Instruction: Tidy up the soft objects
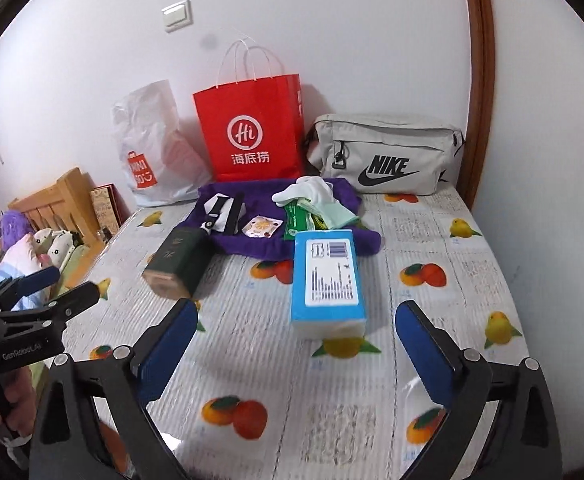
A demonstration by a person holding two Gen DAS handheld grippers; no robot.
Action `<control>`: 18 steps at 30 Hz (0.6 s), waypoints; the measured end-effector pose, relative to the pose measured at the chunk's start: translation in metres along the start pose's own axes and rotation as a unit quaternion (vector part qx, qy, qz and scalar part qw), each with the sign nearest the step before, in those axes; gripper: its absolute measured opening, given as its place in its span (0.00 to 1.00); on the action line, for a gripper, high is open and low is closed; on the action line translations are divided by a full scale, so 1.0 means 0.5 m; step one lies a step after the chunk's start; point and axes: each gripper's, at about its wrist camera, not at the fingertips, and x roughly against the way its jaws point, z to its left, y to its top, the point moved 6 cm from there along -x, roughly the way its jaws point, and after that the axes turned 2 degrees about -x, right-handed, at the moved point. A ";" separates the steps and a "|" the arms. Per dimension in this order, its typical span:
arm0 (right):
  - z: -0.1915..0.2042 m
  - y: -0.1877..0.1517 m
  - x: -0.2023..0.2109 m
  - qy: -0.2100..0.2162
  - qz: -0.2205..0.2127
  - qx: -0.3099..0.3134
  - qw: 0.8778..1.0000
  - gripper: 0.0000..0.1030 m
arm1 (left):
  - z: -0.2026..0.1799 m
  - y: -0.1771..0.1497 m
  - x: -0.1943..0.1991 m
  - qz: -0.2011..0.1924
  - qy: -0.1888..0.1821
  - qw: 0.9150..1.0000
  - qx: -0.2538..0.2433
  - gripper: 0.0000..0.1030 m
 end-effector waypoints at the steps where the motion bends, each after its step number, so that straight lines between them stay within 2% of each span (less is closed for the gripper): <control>1: 0.002 -0.012 0.014 -0.009 -0.004 0.005 1.000 0.96 | -0.003 -0.003 0.008 -0.003 0.000 1.000 0.000 0.89; 9: 0.007 -0.047 0.069 -0.019 -0.018 -0.002 1.000 0.96 | -0.022 -0.029 0.060 -0.019 0.003 1.000 -0.003 0.91; 18: 0.013 -0.057 0.083 -0.017 -0.017 -0.007 1.000 0.96 | -0.013 -0.043 0.081 -0.025 0.003 1.000 0.008 0.91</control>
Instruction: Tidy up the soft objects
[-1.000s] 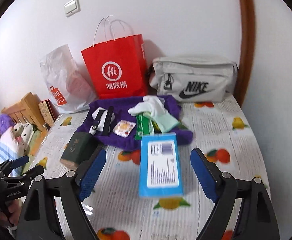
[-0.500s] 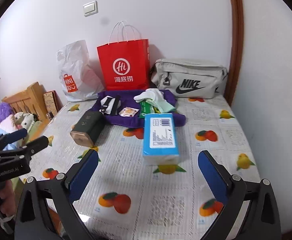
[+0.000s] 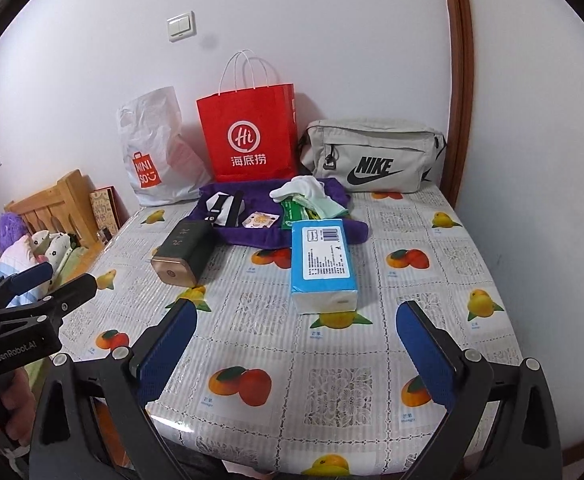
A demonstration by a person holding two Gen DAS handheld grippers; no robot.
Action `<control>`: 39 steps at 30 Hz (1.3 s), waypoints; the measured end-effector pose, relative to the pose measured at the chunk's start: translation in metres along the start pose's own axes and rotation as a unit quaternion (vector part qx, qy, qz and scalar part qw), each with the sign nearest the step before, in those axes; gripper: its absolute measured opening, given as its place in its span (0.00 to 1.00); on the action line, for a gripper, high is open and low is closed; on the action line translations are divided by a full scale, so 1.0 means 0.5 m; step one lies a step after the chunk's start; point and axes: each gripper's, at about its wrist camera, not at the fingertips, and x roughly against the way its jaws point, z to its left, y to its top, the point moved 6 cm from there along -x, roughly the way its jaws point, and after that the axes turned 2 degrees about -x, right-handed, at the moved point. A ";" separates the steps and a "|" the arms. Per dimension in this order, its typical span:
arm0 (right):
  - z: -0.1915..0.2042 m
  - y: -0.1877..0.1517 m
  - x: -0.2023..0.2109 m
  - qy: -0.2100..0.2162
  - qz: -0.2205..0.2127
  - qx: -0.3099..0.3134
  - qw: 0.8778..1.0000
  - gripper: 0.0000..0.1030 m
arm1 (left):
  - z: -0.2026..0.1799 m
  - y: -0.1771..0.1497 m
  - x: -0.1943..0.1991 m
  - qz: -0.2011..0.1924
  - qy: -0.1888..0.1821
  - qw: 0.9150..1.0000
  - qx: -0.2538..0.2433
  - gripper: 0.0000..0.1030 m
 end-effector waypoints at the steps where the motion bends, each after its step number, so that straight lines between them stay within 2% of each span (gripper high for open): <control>1: 0.000 0.000 0.000 0.001 -0.001 -0.001 1.000 0.96 | 0.001 0.000 0.002 0.000 0.001 1.000 0.001 0.91; 39: -0.010 -0.011 0.017 -0.004 -0.005 -0.013 1.000 0.96 | -0.013 -0.008 0.014 0.004 0.001 1.000 -0.003 0.92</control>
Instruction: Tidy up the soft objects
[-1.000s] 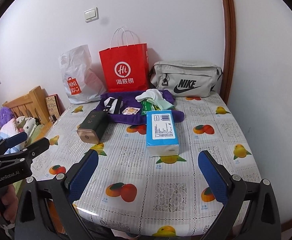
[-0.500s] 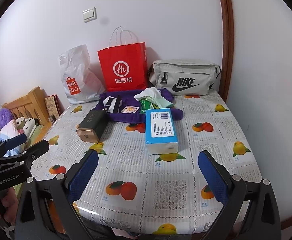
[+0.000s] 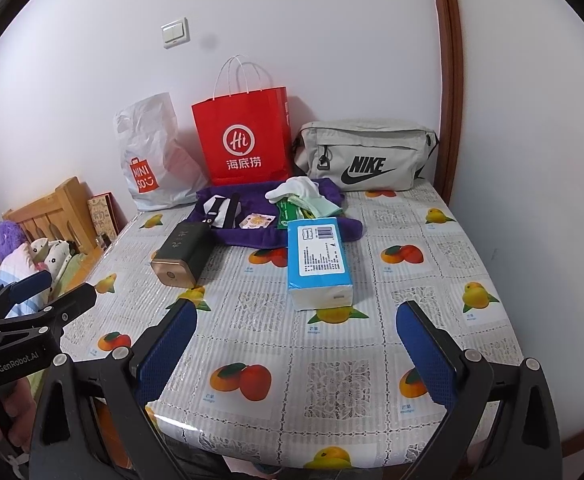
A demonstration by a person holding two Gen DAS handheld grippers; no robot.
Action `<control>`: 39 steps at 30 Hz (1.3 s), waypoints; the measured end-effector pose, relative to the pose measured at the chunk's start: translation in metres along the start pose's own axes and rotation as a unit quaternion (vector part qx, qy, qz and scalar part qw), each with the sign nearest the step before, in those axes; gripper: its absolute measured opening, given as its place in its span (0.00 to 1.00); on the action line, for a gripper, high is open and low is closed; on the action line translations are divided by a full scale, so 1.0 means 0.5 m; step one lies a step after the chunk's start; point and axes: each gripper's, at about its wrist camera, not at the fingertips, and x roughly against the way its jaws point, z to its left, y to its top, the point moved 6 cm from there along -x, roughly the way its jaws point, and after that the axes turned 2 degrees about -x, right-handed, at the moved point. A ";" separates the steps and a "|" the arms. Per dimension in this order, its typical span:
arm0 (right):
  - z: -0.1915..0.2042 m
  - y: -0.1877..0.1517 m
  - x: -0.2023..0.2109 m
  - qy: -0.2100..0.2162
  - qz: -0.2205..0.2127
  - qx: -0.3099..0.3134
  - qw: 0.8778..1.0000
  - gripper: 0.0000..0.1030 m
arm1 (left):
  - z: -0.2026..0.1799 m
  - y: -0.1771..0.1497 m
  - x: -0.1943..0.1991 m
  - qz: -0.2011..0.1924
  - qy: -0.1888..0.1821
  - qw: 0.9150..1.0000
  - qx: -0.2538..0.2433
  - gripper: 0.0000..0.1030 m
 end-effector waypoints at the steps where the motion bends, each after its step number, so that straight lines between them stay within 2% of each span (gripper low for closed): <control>1: 0.000 0.000 0.000 0.001 -0.001 0.001 1.000 0.96 | 0.001 0.000 0.000 0.000 0.000 1.000 0.001 0.92; 39: 0.011 -0.003 0.001 0.001 0.002 0.008 1.000 0.96 | 0.018 -0.001 0.001 0.001 0.001 1.000 0.000 0.92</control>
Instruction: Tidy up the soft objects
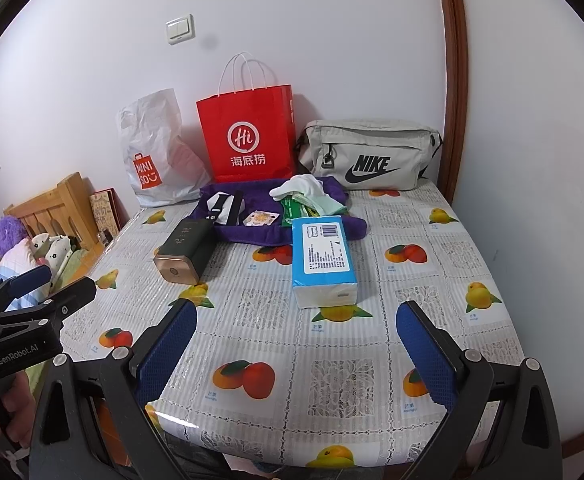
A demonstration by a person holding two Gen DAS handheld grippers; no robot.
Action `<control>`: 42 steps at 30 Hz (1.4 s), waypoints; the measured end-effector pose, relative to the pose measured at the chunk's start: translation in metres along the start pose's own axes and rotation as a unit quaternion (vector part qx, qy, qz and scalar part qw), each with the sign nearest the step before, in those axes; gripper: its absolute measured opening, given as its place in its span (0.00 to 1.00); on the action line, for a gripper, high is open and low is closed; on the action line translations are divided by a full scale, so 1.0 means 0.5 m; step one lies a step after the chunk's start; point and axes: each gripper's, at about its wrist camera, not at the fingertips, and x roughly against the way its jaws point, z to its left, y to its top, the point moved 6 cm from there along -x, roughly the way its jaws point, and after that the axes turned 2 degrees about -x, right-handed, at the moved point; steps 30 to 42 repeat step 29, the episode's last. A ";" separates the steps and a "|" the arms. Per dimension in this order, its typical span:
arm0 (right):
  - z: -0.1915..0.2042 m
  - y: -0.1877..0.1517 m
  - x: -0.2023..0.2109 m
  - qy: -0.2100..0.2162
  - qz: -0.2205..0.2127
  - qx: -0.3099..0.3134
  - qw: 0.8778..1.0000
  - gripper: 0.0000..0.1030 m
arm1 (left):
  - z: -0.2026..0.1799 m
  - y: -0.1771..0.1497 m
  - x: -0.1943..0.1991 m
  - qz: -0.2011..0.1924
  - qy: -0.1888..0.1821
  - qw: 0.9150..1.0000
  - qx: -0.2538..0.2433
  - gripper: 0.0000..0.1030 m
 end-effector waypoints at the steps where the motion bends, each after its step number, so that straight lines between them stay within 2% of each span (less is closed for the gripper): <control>1: 0.000 0.000 0.000 0.000 0.000 -0.001 1.000 0.96 | 0.000 0.000 0.000 0.000 0.001 1.000 0.000 0.92; 26: 0.004 -0.007 0.002 0.002 0.002 0.005 1.000 0.96 | 0.005 -0.002 -0.005 0.001 0.001 1.000 0.000 0.92; 29: 0.005 -0.008 -0.002 0.006 0.004 0.005 1.000 0.97 | 0.005 -0.002 -0.011 0.000 0.001 1.000 -0.003 0.96; 42: 0.005 -0.008 -0.002 0.006 0.004 0.005 1.000 0.97 | 0.005 -0.002 -0.011 0.000 0.001 1.000 -0.003 0.96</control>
